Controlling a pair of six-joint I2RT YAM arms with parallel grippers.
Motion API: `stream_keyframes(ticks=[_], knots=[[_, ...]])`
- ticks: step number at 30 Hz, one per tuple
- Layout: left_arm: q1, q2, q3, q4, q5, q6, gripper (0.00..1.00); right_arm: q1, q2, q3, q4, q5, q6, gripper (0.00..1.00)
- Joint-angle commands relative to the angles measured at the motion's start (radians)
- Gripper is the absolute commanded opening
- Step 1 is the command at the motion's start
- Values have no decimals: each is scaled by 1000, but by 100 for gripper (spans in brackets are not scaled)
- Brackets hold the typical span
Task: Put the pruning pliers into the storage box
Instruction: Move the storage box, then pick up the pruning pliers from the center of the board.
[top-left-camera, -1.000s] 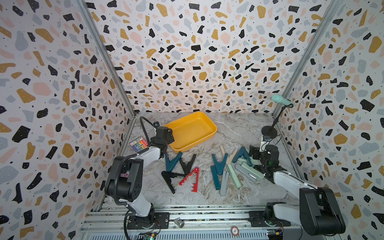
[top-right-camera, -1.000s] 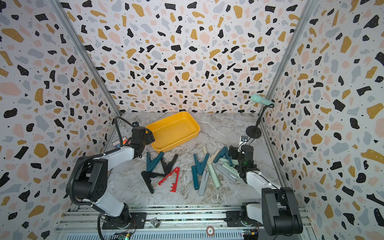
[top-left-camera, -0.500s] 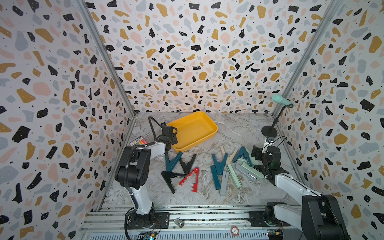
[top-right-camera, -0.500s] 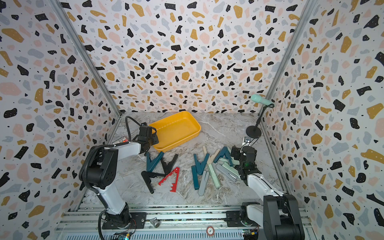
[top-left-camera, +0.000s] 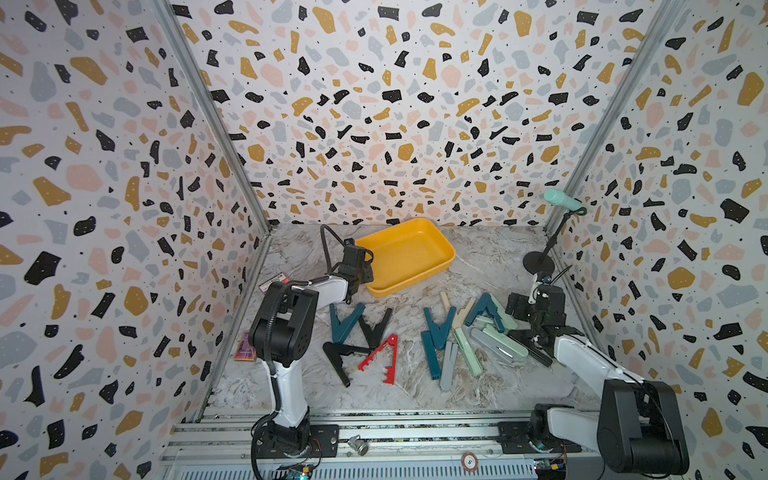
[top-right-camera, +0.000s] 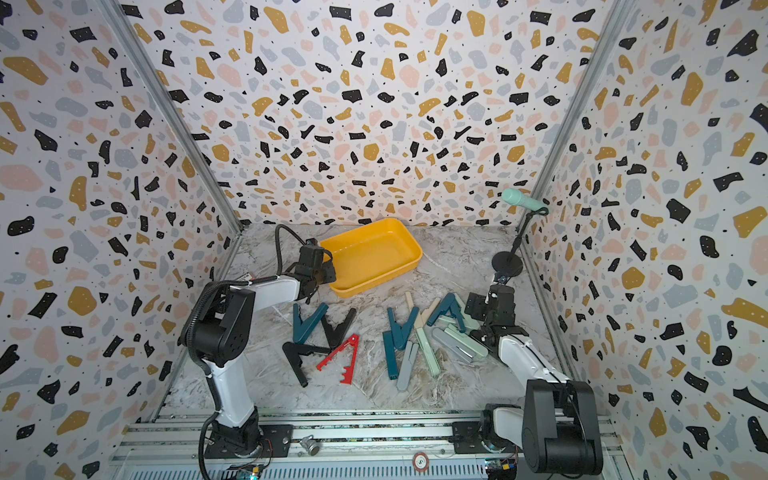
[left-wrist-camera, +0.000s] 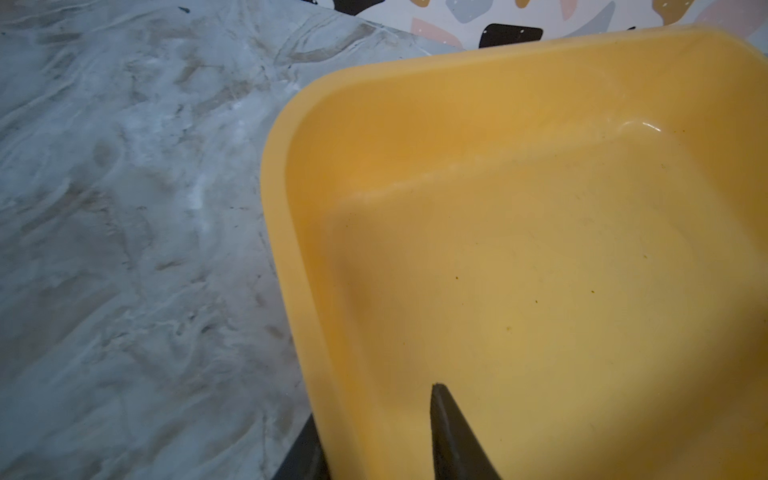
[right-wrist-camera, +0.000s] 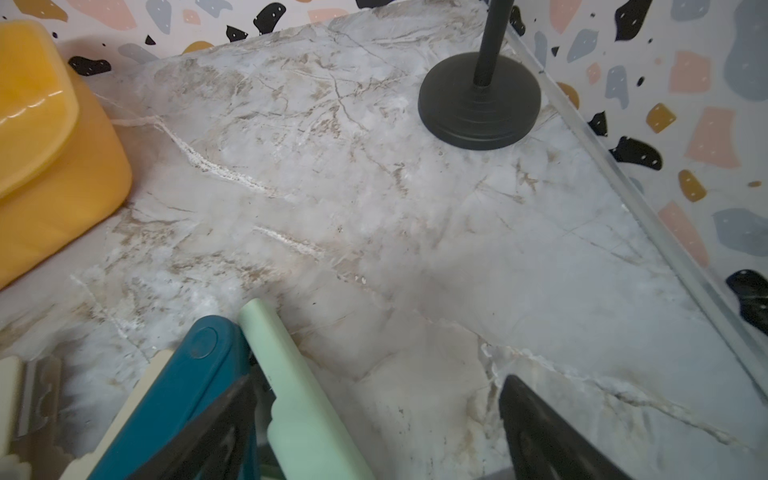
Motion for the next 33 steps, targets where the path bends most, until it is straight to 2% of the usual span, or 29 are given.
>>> stream_keyframes(ticks=[1,8,13,19,27,33], knots=[[-29,19,37,14,36,48,34,-4,14,54,-112,-57,53,91],[-58,22,42,-6,40,71,33,19,70,111,-232,-165,185,89],[-64,-6,14,-19,33,103,33,112,96,178,-311,-117,222,92],[-63,-54,-35,-17,35,147,33,138,119,228,-410,-91,239,92],[-63,-84,-76,10,66,195,33,205,196,262,-435,-103,262,99],[-63,-66,-62,-1,88,213,35,217,245,286,-425,-97,272,99]])
